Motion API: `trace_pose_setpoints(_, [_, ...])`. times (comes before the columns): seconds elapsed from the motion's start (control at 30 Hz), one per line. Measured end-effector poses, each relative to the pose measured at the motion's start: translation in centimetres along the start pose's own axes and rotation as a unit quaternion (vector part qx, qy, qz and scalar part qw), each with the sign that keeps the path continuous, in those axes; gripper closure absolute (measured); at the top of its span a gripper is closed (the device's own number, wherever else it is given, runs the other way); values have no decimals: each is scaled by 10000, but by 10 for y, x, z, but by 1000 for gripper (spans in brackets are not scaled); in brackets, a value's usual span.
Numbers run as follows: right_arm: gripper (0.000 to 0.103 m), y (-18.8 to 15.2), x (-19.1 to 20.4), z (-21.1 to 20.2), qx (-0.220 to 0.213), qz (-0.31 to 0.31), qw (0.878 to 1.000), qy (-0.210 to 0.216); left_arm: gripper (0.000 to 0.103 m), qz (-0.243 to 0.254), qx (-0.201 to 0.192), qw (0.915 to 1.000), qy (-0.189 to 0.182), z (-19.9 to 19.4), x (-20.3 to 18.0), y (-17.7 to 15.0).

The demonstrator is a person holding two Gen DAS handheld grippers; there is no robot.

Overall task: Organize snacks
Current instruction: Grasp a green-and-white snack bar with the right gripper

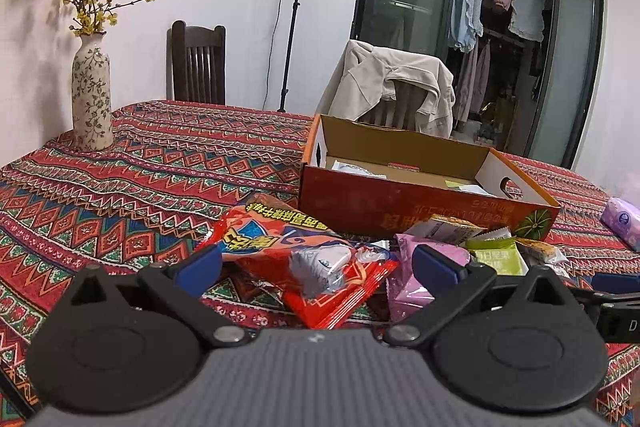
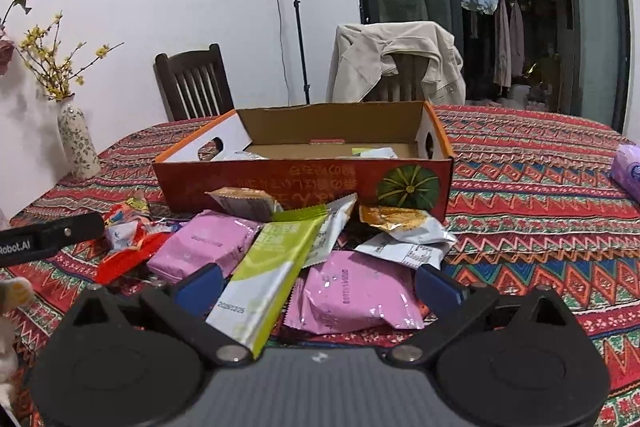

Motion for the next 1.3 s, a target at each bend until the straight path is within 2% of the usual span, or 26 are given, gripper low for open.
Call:
trace_pose_setpoints(0.13, [1, -2, 4, 8, 128, 101, 9997, 153, 0, -96, 12, 9999, 56, 0, 8, -3])
trace_pose_setpoints(0.2, [12, -2, 11, 13, 160, 12, 9998, 84, 0, -143, -12, 9999, 85, -1, 12, -3])
trace_pose_setpoints(0.33, [22, -4, 25, 24, 175, -250, 9995, -99, 0, -220, -38, 9997, 100, -4, 19, -7])
trace_pose_setpoints(0.4, [33, -6, 32, 30, 230, -349, 9990, -125, 0, -260, -20, 9996, 110, -4, 23, -10])
trace_pose_setpoints(0.47, [37, -7, 37, 36, 251, -381, 9989, -139, 0, -301, 8, 9995, 120, -4, 27, -12])
trace_pose_setpoints(0.5, [43, -7, 40, 39, 248, -406, 9987, -165, 0, -312, 16, 9994, 120, -4, 28, -12])
trace_pose_setpoints(0.7, [49, -13, 56, 50, 295, -858, 9948, -457, 0, -350, 16, 9994, 65, -6, 31, -15])
trace_pose_setpoints(0.83, [58, -19, 64, 44, 266, -1261, 9901, -550, 0, -281, 52, 9996, -8, -4, 26, -13])
trace_pose_setpoints(0.87, [66, -19, 64, 41, 241, -1283, 9897, -585, 0, -257, 60, 9996, -29, -4, 23, -12])
trace_pose_setpoints(0.97, [69, -14, 56, 30, 164, -1169, 9918, -496, 0, -141, 43, 9998, -121, -3, 14, -7])
trace_pose_setpoints(1.3, [69, 5, 8, -4, -323, -419, 9984, -201, 0, 378, 230, 9977, -515, 21, -45, 8])
Point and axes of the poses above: each gripper's, at about its wrist camera, not at the fingertips, and z roughly the way its jaws point, x to its left, y to its top, the point moved 2 cm from there along z, roughly the way its jaws point, and after that the axes turned 10 degrees about z, right-handed, at the moved point
